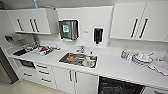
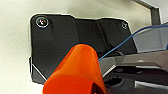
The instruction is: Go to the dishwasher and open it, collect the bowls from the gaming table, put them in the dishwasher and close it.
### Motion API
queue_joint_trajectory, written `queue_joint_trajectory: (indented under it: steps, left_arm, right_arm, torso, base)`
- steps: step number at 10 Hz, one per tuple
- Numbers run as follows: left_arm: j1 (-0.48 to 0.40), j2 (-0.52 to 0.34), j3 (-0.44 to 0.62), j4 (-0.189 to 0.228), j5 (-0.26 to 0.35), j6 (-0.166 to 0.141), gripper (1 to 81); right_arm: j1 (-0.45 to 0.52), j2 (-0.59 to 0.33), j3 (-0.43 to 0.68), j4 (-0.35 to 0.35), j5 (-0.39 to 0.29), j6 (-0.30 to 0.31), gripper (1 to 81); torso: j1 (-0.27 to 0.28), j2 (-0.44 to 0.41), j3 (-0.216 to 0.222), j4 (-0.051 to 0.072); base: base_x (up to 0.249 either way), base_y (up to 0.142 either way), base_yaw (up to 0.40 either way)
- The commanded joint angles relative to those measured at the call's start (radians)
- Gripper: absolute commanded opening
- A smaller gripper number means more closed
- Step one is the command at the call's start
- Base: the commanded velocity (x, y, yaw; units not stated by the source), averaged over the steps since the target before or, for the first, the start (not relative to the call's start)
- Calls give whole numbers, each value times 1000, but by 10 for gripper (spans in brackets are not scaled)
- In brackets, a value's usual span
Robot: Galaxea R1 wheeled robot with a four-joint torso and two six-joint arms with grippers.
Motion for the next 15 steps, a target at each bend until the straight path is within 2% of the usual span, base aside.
queue_joint_trajectory:
  steps: [1,5,11,13,14,15]
  left_arm:
    - [-35,-10,0,7,35,-3,10]
    - [-35,-10,0,6,35,-3,10]
    - [-35,-14,14,1,21,-9,10]
    - [-33,-51,69,0,-17,-12,10]
    - [-36,-92,140,0,-19,-12,10]
    - [-39,-147,230,-2,-19,-14,10]
  right_arm:
    - [46,32,31,-16,17,-4,10]
    - [46,32,30,-16,17,-4,10]
    - [46,29,30,-10,18,-2,10]
    - [46,26,30,-6,18,0,10]
    - [46,24,31,-6,20,1,10]
    - [46,21,33,-6,21,1,10]
  torso:
    - [0,0,0,0]
    - [1,0,0,0]
    - [1,0,0,0]
    - [1,0,0,0]
    - [1,0,0,0]
    - [1,0,-49,0]
  base:
    - [148,-78,0]
    - [115,-37,0]
    - [0,0,0]
    - [0,0,0]
    - [0,0,0]
    - [0,0,0]
